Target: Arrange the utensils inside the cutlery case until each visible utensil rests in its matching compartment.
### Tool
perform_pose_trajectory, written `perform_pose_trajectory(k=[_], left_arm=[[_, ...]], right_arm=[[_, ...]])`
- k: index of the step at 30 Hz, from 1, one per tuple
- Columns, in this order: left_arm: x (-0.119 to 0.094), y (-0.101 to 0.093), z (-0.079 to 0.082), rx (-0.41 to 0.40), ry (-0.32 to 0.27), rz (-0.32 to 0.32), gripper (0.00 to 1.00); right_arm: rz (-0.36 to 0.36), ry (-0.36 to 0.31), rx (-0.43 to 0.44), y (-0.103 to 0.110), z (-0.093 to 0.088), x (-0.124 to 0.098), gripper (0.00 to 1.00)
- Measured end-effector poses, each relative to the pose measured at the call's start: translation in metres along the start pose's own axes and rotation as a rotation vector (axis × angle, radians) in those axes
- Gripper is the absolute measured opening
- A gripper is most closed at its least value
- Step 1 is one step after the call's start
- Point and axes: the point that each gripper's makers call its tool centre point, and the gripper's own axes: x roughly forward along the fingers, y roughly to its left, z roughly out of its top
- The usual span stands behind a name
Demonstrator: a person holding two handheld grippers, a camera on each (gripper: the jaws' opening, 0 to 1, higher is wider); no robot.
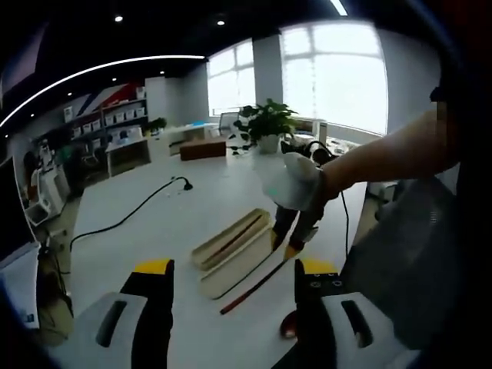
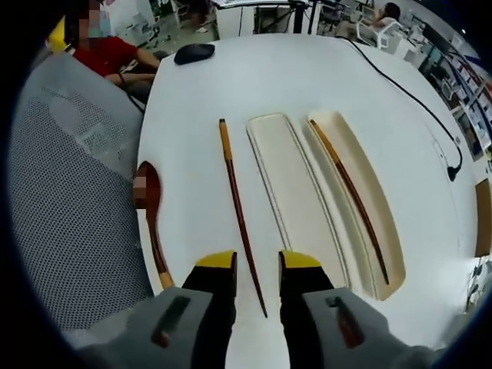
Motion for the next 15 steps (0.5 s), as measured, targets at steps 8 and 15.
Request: perform_pose_trajectory(k=[8, 15], left_arm=[[0.000, 0.001, 0.000, -0.002, 0.000, 0.003, 0.65], [0.000, 0.001, 0.000, -0.004, 0.000, 0.003, 0.65]], right_arm=[[0.027, 0.010, -0.032, 0.010, 0.009, 0.009, 0.18], [0.041, 0.021, -0.051, 0.012, 0.013, 0.015, 0.18]])
